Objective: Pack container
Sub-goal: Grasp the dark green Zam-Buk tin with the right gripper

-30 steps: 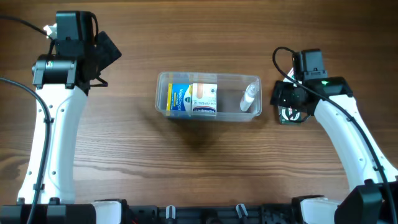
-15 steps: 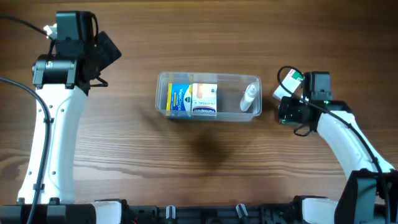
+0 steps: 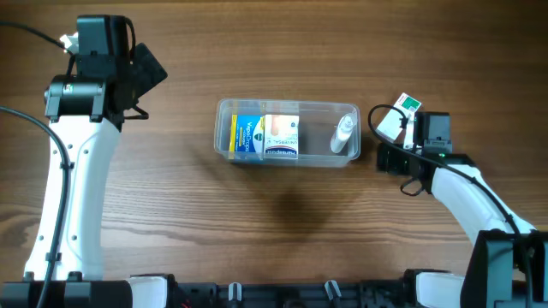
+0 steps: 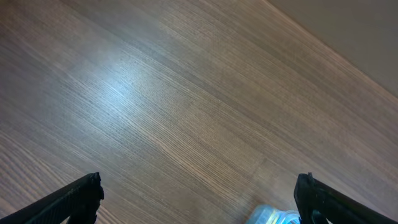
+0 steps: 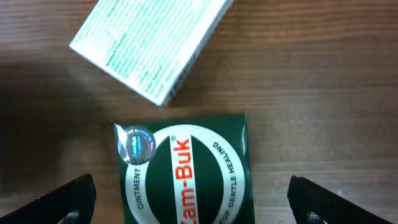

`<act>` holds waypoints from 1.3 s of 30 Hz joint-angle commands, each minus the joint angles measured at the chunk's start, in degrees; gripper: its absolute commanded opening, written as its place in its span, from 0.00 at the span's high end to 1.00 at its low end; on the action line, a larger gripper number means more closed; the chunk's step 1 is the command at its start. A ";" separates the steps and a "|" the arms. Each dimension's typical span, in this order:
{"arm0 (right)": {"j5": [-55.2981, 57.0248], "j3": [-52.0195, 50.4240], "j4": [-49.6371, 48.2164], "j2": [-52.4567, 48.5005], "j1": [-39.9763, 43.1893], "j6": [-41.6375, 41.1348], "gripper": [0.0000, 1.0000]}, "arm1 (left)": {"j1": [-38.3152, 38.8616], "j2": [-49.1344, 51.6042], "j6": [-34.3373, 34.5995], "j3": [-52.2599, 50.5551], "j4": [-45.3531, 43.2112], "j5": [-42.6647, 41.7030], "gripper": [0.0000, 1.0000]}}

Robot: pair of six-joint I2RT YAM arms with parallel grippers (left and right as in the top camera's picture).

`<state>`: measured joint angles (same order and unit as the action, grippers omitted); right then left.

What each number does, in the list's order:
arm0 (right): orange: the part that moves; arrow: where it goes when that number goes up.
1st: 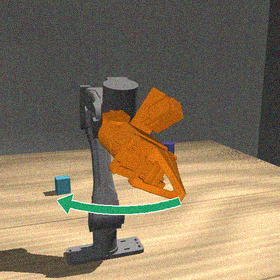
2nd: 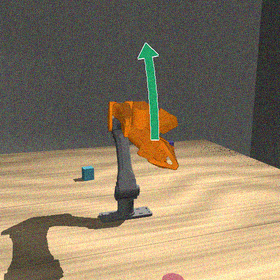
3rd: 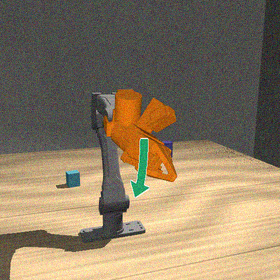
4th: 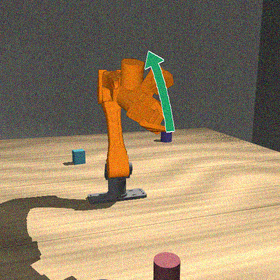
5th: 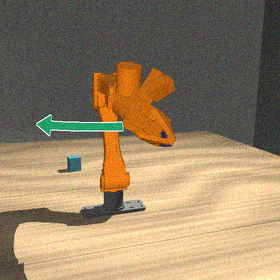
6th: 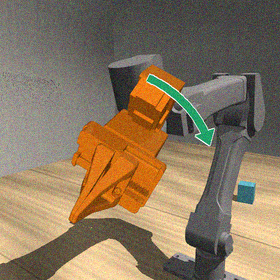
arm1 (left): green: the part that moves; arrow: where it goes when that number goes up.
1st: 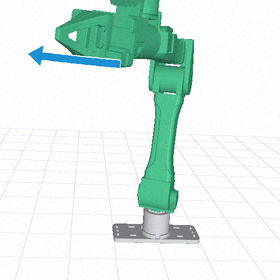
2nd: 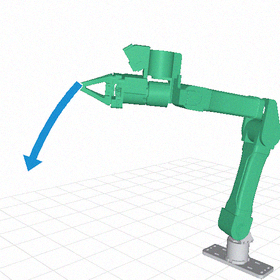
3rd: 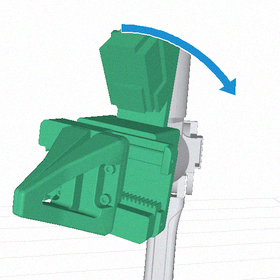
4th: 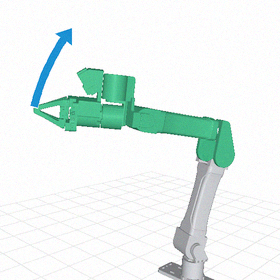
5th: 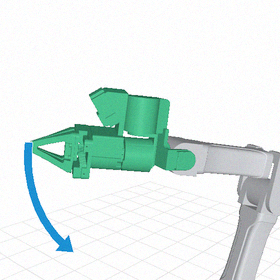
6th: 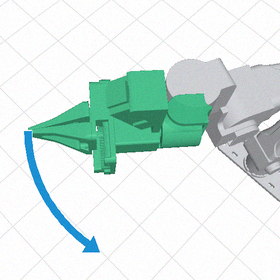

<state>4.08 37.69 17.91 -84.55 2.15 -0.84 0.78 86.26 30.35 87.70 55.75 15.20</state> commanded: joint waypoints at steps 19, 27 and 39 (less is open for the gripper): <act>0.81 -4.44 -9.01 -2.78 0.17 2.29 0.00 | -0.31 0.22 -0.07 0.33 -0.13 0.94 0.00; 1.07 -4.35 -9.57 -5.01 0.17 2.21 0.04 | -0.31 0.22 -0.07 0.33 -0.13 0.94 0.00; 5.35 -3.15 -6.08 -0.31 0.17 -2.43 0.34 | -0.31 0.22 -0.07 0.33 -0.13 0.94 0.00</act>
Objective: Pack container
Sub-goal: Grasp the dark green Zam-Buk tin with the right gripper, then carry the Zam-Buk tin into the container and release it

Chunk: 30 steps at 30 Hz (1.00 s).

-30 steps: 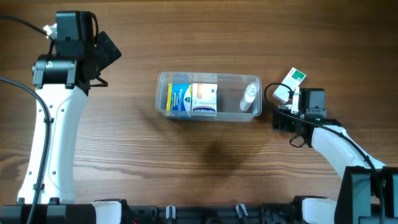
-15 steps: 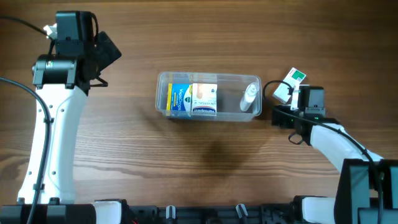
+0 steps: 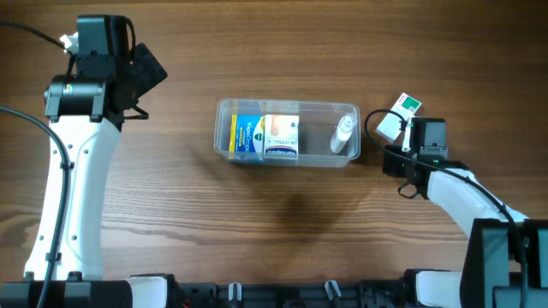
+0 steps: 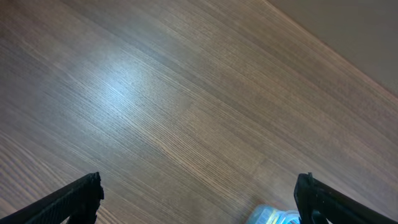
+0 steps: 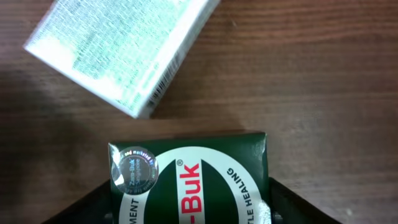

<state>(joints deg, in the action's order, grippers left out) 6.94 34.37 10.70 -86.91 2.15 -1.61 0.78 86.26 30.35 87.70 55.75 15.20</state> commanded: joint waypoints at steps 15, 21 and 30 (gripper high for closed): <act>-2.64 4.20 15.50 24.74 0.17 -8.72 0.45 | -0.31 0.22 -0.07 0.33 -0.13 0.94 0.00; -11.32 11.76 24.48 31.43 0.04 -13.68 0.47 | -0.31 0.22 -0.07 0.33 -0.13 0.94 0.00; -14.27 19.43 28.59 31.89 -7.06 -21.22 0.47 | -0.31 0.22 -0.07 0.33 -0.13 0.94 0.00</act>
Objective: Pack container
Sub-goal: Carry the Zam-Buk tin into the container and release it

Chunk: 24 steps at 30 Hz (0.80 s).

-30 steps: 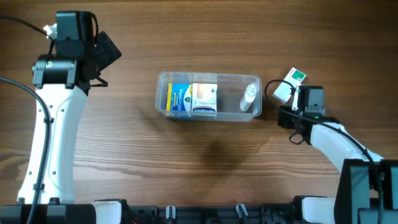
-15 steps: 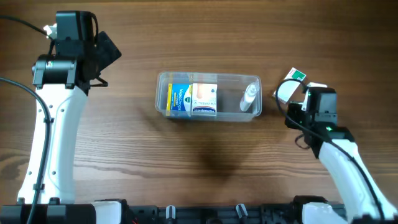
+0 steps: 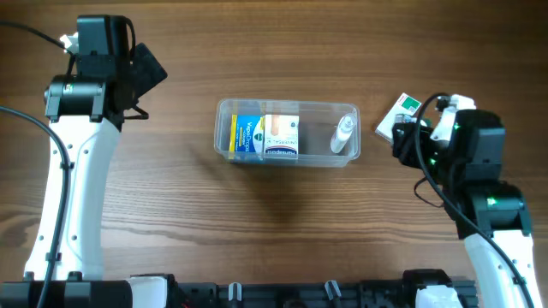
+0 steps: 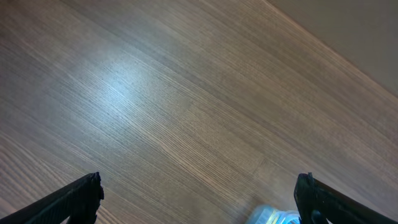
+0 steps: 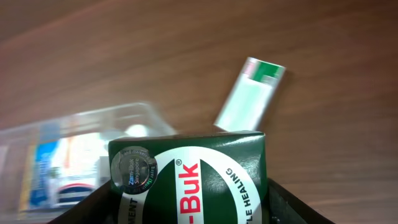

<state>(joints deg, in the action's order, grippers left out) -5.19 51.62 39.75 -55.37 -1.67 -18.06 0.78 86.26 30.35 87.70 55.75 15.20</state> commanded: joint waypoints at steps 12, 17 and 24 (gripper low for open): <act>3.02 2.19 -7.06 -7.96 -22.97 -13.25 0.48 | -0.31 0.22 -0.07 0.33 -0.13 0.94 0.00; 8.79 2.19 -9.64 -13.86 -29.92 -15.65 0.48 | -0.31 0.22 -0.07 0.33 -0.13 0.94 0.00; 14.36 2.19 -12.76 -23.30 -34.25 -15.50 0.48 | -0.31 0.22 -0.07 0.33 -0.13 0.94 0.00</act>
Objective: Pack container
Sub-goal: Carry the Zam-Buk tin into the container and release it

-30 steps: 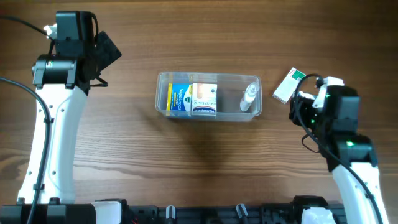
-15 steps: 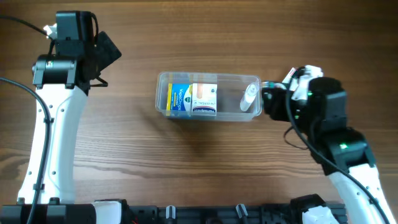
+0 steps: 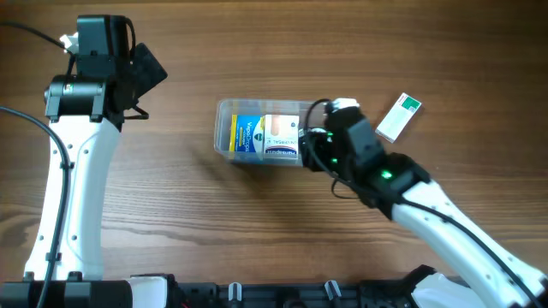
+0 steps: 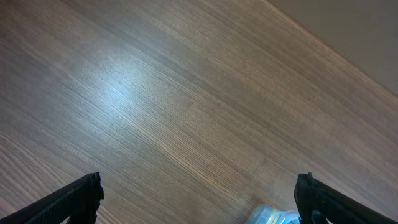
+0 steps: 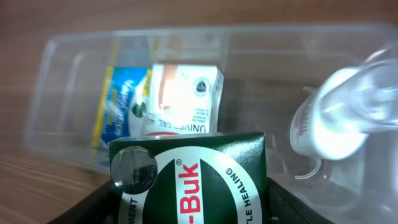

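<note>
The clear plastic container lies mid-table with a blue-and-yellow box and a white box inside. My right gripper hovers over its right half, shut on a dark green Zam-Buk box. In the right wrist view the green box sits just before the container's wall, with the white box behind it and a white bottle to the right. My left gripper stands open over bare wood at the far left, with nothing between its fingers.
A white box with a green end lies on the table right of the container. A corner of the container shows at the bottom of the left wrist view. The table is brown wood.
My right gripper has moved left from beside the white-and-green box to over the container's right half, still holding the green box. The left arm has not moved.
My right gripper stood open round the green box on the table next to the white-and-green box. Then it was shut on it. Then it held the box raised off the table, and now at the container. The left arm has stayed still throughout.
</note>
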`<act>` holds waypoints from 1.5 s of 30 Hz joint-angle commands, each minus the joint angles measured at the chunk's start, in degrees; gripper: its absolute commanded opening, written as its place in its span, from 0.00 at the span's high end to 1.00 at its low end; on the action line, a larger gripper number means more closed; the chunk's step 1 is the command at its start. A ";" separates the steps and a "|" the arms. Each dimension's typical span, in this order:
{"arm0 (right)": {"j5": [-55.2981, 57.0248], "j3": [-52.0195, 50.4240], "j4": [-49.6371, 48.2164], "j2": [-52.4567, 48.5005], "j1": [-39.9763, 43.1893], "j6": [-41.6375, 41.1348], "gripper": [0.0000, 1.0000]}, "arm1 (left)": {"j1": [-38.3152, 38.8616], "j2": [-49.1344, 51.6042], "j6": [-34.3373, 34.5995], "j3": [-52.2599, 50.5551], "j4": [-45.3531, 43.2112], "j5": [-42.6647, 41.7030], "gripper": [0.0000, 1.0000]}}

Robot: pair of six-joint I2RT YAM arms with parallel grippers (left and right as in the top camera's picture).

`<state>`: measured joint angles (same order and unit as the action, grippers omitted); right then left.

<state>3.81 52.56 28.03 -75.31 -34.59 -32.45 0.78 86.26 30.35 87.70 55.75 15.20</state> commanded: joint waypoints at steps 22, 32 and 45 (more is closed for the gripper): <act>12.35 1.22 -8.15 -13.60 -1.84 4.00 0.47 | -0.31 0.22 -0.07 0.33 -0.13 0.94 0.00; 13.38 1.22 -8.13 -13.60 -1.84 5.49 0.25 | -0.31 0.22 -0.07 0.33 -0.13 0.94 0.00; 11.98 1.22 -9.05 -13.60 -1.84 5.49 0.18 | -0.31 0.22 -0.07 0.33 -0.13 0.94 0.00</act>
<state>15.70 53.41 19.77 -88.14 -36.34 -27.14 0.78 86.26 30.35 87.70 55.75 15.20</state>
